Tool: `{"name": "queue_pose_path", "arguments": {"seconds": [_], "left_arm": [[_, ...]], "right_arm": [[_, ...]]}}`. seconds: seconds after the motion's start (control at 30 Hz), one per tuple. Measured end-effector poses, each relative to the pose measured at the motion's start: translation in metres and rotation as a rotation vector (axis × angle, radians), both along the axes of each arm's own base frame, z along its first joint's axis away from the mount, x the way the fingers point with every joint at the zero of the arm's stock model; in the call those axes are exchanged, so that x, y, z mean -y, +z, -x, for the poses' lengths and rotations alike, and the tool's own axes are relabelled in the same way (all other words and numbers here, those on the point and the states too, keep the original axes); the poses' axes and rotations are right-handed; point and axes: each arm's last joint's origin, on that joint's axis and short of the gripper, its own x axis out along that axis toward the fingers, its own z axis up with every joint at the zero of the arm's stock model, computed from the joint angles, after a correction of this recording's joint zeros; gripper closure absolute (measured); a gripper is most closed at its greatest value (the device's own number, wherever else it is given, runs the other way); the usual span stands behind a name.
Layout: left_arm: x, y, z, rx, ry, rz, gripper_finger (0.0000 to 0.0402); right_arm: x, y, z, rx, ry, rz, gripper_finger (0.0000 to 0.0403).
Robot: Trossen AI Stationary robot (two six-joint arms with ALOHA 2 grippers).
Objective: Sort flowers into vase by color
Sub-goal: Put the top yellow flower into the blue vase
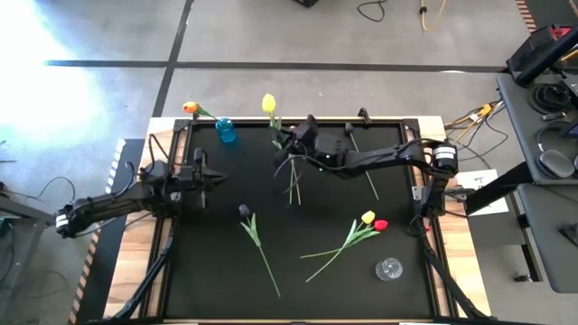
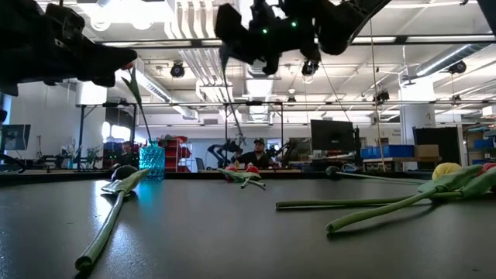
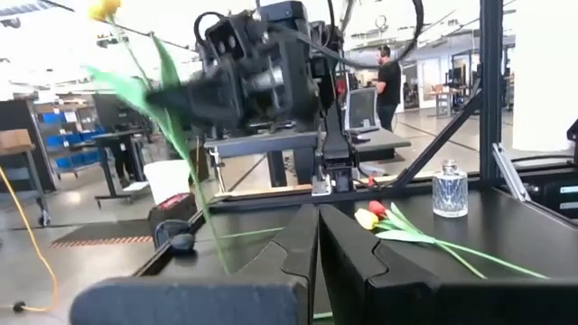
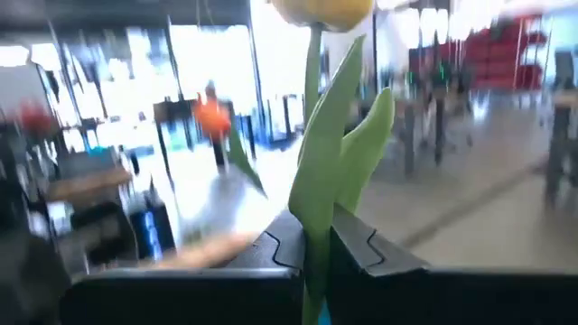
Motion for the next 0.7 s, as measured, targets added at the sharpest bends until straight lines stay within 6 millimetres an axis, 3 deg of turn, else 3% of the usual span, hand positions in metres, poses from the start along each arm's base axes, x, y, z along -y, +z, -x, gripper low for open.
{"name": "queue_pose_path", "arguments": {"seconds": [0.13, 0.37, 0.7], "left_arm": [[0.001, 0.002, 0.005, 0.017, 0.011, -0.033, 0.0402], [0.004, 0.011, 0.015, 0.004, 0.055, -0.039, 0.0402], [0.004, 0.012, 0.016, -0.025, 0.071, -0.049, 0.0402]], "right_arm": [[0.002, 0.007, -0.012, 0.094, 0.042, 0.038, 0.0390], [0.012, 0.009, -0.059, 0.126, 0.098, 0.134, 0.0390], [0.059, 0.006, -0.110, 0.235, 0.124, 0.191, 0.0390]]}}
